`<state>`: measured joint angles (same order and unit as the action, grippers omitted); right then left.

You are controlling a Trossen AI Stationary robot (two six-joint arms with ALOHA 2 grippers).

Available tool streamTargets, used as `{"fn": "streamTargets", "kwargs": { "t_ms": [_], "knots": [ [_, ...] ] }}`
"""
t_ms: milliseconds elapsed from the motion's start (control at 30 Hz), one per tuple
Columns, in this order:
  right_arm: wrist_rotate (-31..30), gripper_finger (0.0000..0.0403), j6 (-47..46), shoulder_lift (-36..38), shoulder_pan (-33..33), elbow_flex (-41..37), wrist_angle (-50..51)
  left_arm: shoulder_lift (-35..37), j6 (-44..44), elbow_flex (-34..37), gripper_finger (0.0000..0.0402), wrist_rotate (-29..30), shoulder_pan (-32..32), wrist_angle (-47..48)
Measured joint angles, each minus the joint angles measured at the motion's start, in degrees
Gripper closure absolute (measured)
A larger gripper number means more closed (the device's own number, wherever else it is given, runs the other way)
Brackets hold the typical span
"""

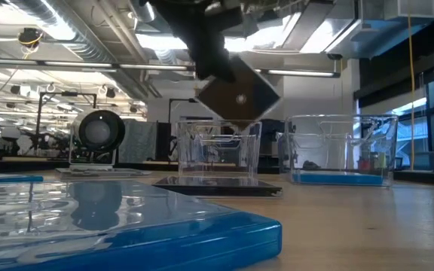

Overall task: Pick & place jewel cases by type
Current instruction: Put the bottom black cd case into the left transparent bin

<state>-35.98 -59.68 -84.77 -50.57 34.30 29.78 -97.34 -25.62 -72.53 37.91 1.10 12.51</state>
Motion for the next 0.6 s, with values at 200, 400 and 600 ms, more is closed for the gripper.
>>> {"fn": "streamTargets", "kwargs": {
  "t_ms": [200,400,600],
  "knots": [
    [-0.43,0.0156,-0.04,0.00,0.00,0.00,-0.06,0.00,2.31,0.04,0.0362,-4.06,2.91,6.53],
    [-0.47,0.0156,-0.18,0.00,0.02,0.00,-0.06,0.00,-4.12,0.04,0.0361,-14.99,6.12,6.09],
    [-0.58,0.0156,-1.55,0.00,0.02,0.00,-0.12,0.00,-13.96,0.04,0.0360,-16.34,9.86,7.89]
  ]
}}
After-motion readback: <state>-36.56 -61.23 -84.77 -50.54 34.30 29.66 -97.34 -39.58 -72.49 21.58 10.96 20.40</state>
